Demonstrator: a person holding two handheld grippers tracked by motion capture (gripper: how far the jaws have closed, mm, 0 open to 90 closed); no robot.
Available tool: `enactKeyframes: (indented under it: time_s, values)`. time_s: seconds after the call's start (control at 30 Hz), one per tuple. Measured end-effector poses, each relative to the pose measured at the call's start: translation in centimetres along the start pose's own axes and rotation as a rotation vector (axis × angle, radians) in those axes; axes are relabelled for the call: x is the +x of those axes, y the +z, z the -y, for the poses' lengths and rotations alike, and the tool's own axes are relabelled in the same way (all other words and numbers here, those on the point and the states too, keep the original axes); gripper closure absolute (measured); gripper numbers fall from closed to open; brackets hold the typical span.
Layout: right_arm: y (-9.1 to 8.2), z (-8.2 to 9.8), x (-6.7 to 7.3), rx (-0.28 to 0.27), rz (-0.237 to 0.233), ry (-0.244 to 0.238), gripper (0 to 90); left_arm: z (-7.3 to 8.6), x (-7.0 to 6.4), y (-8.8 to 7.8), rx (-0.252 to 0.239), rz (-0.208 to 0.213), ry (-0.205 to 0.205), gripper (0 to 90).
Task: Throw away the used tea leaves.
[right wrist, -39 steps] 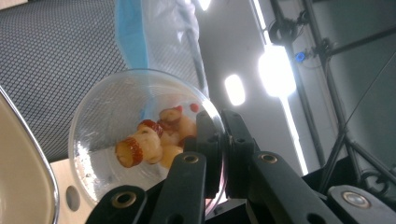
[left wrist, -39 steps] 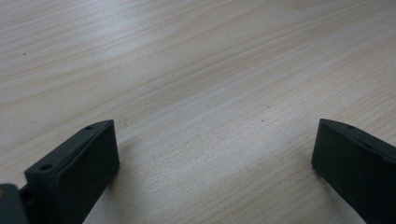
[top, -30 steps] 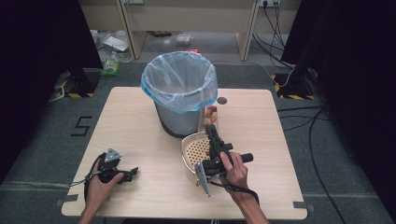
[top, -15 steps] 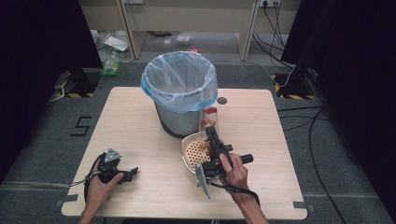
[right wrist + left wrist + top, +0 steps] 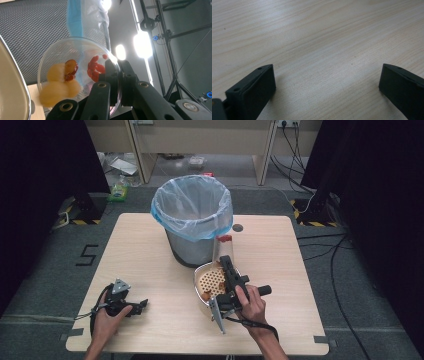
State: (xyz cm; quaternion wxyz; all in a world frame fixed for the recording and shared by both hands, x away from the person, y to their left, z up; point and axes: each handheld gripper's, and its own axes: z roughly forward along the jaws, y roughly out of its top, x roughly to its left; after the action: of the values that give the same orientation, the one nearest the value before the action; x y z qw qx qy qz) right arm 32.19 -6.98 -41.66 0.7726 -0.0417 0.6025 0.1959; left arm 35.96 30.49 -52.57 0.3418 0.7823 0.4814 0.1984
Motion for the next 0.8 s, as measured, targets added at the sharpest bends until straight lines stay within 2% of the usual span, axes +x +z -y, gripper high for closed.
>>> enactKeyframes:
  time_s: [0.1,0.17,0.27,0.3,0.33,0.4,0.43,0.47,0.57,0.67,0.8]
  values:
    - [0.2,0.1,-0.3,0.016,0.004,0.009,87.2,0.0,0.0,0.0,0.0,-0.002,0.001,0.0]
    - [0.1,0.1,-0.4,0.005,0.012,-0.006,87.2,0.0,0.0,0.0,0.0,0.0,0.0,0.0]
    - [0.3,0.2,0.0,0.012,-0.009,-0.003,87.2,0.0,0.0,0.0,-0.001,-0.001,0.0,0.0]
    - [0.3,0.2,-0.2,0.02,-0.024,0.027,87.2,0.0,0.0,0.0,0.0,-0.001,0.001,0.0]
    - [0.3,0.2,-0.2,0.02,-0.024,0.027,87.2,0.0,0.0,0.0,-0.001,-0.001,0.0,0.0]
    - [0.7,0.5,-1.2,0.048,-0.042,0.139,87.1,0.0,0.0,0.0,0.001,0.0,0.002,0.0]
    - [1.0,0.9,-2.0,0.073,-0.061,0.229,87.1,0.0,0.0,0.0,0.001,0.0,0.001,0.0]
    - [1.1,1.3,-2.2,0.087,-0.074,0.274,87.1,0.0,0.0,0.0,0.001,0.0,0.001,0.0]
    - [1.4,2.2,-2.5,0.121,-0.105,0.345,87.1,0.0,0.0,0.0,0.001,-0.001,0.002,0.0]
    - [1.9,3.4,-2.9,0.162,-0.141,0.437,87.1,0.0,0.0,0.0,0.001,0.0,0.001,0.0]
    - [2.6,5.2,-3.3,0.209,-0.158,0.534,87.0,0.0,0.0,0.0,0.001,0.0,0.001,0.0]
